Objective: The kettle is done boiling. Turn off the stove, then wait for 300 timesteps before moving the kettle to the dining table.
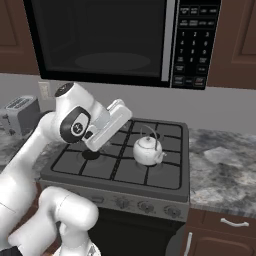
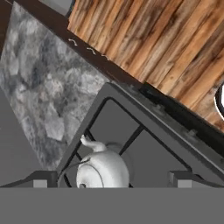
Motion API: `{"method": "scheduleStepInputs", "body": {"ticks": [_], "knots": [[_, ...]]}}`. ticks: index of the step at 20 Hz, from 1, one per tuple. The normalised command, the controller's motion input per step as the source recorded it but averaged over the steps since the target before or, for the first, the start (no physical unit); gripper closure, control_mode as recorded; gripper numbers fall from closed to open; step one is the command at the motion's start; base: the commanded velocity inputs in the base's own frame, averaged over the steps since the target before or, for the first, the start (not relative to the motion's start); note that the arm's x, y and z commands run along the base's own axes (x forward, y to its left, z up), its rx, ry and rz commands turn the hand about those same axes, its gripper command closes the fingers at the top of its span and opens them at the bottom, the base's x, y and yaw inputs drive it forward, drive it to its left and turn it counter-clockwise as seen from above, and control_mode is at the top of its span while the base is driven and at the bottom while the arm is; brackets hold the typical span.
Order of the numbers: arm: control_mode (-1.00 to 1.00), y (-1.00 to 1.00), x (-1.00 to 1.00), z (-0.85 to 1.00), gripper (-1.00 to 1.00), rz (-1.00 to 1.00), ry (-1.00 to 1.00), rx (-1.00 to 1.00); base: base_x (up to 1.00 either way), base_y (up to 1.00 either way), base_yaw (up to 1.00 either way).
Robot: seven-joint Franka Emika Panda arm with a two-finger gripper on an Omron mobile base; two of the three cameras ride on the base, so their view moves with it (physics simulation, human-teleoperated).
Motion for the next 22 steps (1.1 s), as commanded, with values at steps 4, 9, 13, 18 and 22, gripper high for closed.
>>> {"method": "scheduleStepInputs", "body": {"ticks": [4,9,13,18,22], "knots": [[-1.00,-0.80,0.59,0.00,-1.00,-0.14,0.00,0.14,0.00,0.00,0.00],[-1.00,-0.46,0.54,-0.06,-1.00,-0.01,0.00,0.18,0.00,0.00,0.00],[-1.00,-0.13,0.46,-0.22,-1.00,0.00,0.00,0.18,0.00,0.00,0.00],[-1.00,0.00,0.26,-0.49,-1.00,0.00,0.00,0.13,0.00,0.00,0.00],[-1.00,0.00,0.15,-0.48,-1.00,0.00,-0.01,0.09,0.00,0.00,0.00]]}}
